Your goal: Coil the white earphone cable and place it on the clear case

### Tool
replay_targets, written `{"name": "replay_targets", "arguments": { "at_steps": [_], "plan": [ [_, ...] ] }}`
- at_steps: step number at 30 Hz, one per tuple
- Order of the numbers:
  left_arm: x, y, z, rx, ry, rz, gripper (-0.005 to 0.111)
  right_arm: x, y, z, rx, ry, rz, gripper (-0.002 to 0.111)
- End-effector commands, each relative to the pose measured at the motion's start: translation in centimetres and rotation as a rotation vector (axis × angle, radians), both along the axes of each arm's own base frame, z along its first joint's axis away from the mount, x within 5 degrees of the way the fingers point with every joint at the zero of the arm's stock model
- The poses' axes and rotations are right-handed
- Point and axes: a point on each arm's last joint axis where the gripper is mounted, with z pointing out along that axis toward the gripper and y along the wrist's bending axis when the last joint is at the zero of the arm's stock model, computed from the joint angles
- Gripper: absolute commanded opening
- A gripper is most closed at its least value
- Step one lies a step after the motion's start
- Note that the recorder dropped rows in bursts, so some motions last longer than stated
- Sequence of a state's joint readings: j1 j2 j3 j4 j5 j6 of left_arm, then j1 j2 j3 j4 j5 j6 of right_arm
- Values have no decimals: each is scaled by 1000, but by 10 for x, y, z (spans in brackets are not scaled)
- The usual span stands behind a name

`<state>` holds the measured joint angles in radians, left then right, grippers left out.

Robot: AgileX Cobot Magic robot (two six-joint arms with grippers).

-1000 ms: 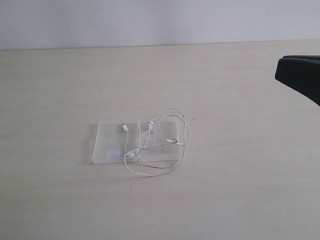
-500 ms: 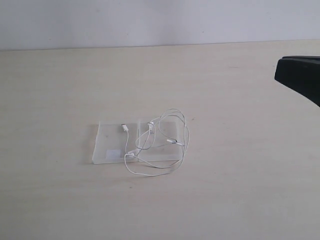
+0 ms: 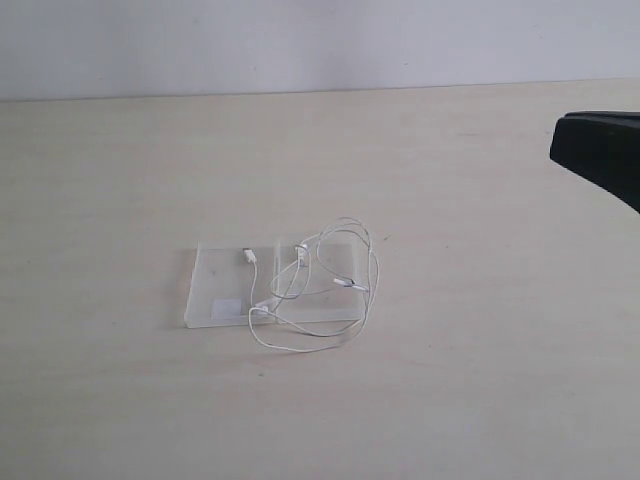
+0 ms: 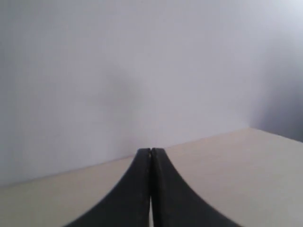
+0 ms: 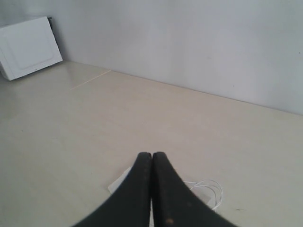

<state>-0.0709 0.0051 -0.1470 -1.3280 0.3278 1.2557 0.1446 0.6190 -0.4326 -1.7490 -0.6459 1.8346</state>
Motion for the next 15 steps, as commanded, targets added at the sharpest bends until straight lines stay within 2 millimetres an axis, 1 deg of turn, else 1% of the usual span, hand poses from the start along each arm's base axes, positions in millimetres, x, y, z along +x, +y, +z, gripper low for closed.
{"name": "replay_targets", "arguments": {
  "at_steps": [1,4,7,9,14,15],
  "plan": [
    [6,14,-18,-19,155,163,0,-1,0,-1,4,1,-4,0],
    [10,25,-32,-60,241,289,0,-1,0,-1,4,1,-4,0],
    [12,33,-42,-117,277,376,0,-1,0,-1,4,1,-4,0],
    [13,34,-47,-124,289,392,0,-1,0,-1,4,1,-4,0],
    [15,33,-64,-55,329,381,0,-1,0,-1,4,1,-4,0],
    [15,32,-64,-40,328,375,0,-1,0,-1,4,1,-4,0]
  ]
}}
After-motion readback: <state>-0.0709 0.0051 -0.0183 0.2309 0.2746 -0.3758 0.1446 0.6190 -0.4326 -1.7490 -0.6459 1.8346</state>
